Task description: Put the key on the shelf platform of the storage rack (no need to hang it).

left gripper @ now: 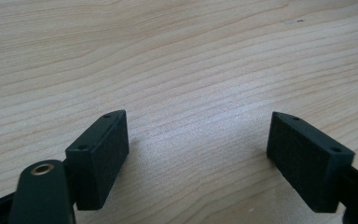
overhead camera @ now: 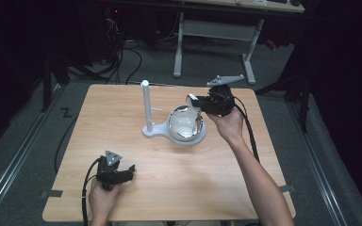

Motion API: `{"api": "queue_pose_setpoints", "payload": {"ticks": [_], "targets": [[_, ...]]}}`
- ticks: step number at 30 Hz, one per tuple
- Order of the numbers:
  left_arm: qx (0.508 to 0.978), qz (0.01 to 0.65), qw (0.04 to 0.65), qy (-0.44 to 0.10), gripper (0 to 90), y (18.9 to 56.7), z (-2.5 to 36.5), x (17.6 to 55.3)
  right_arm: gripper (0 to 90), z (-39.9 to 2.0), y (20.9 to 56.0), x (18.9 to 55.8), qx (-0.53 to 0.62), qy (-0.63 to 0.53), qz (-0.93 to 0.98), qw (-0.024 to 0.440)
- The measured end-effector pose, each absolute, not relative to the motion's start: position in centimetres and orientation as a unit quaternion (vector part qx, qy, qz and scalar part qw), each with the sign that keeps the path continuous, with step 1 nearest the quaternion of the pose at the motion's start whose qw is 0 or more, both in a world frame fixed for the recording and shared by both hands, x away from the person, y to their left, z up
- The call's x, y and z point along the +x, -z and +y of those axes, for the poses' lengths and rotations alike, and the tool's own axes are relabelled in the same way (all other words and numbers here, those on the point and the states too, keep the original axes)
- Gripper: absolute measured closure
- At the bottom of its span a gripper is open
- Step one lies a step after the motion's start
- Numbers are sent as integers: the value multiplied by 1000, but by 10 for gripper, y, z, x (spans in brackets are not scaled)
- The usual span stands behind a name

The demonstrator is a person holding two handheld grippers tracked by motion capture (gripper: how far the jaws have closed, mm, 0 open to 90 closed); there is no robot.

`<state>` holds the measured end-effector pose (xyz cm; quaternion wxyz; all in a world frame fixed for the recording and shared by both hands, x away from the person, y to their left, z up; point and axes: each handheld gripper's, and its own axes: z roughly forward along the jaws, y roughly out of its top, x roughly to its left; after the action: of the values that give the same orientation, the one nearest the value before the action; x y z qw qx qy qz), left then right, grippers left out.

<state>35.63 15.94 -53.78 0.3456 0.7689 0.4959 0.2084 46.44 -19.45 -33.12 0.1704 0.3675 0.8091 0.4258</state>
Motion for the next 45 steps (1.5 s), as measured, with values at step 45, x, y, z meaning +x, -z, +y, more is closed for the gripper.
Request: {"api": "queue_pose_setpoints", "payload": {"ticks": [45], "targets": [[769,496,345,-210,212,538,159,356,761,-184,405,477,386,-392,823,144]]}}
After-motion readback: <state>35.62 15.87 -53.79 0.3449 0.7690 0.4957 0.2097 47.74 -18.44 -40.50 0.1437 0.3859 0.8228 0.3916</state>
